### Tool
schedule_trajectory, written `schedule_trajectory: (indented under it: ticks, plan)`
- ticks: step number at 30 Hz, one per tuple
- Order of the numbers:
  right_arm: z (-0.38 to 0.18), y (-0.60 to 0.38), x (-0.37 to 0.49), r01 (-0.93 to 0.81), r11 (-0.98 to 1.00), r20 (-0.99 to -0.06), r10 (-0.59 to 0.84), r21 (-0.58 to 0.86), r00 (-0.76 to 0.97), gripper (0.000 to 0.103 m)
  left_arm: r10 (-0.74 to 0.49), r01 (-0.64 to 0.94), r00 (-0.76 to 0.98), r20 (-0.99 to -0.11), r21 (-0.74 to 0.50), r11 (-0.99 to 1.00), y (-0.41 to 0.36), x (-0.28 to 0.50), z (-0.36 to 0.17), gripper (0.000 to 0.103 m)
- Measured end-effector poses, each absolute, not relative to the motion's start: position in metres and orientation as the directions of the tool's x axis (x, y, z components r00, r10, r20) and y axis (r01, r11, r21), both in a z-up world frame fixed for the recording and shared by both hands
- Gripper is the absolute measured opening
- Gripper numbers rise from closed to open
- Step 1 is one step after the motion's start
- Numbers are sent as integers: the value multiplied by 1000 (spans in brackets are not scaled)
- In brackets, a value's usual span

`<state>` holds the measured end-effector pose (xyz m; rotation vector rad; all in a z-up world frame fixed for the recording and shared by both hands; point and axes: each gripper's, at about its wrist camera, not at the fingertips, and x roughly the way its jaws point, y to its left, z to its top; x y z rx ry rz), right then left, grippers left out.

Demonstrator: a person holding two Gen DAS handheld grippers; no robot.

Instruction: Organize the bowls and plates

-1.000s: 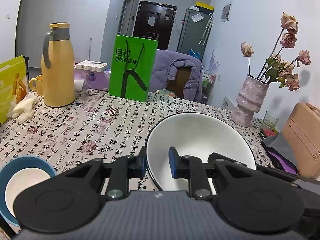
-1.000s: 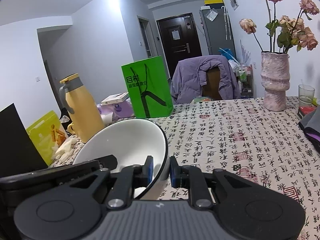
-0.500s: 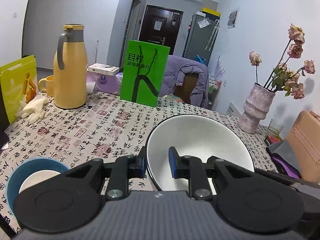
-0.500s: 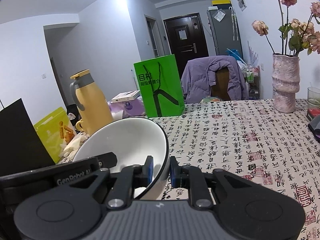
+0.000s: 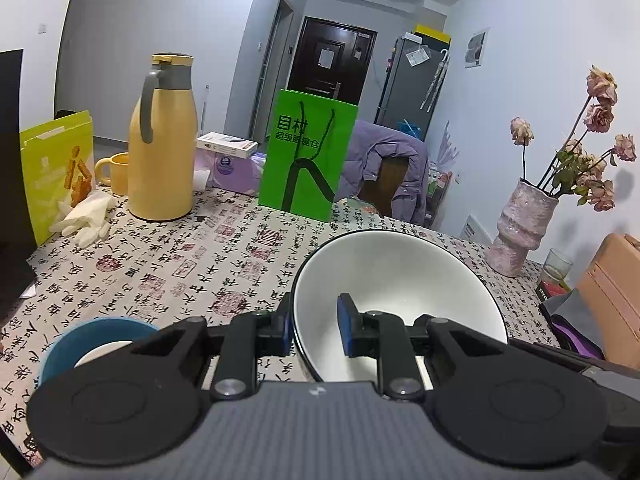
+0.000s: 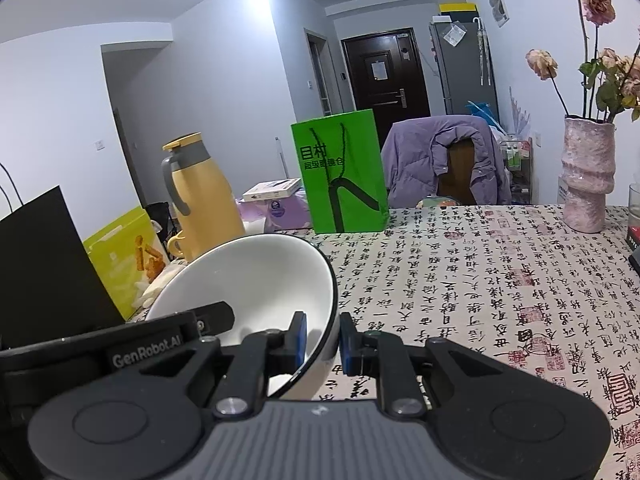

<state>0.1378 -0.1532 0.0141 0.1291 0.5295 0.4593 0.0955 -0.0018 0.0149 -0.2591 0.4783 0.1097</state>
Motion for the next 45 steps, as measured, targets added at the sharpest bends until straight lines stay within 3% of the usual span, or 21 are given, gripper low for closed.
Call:
schedule_trajectory:
  ticks: [45]
  plan:
    - [17, -68, 110, -479, 856, -461, 510, 192, 726, 17, 93, -240, 887, -451, -281, 929, 81, 49, 11, 21]
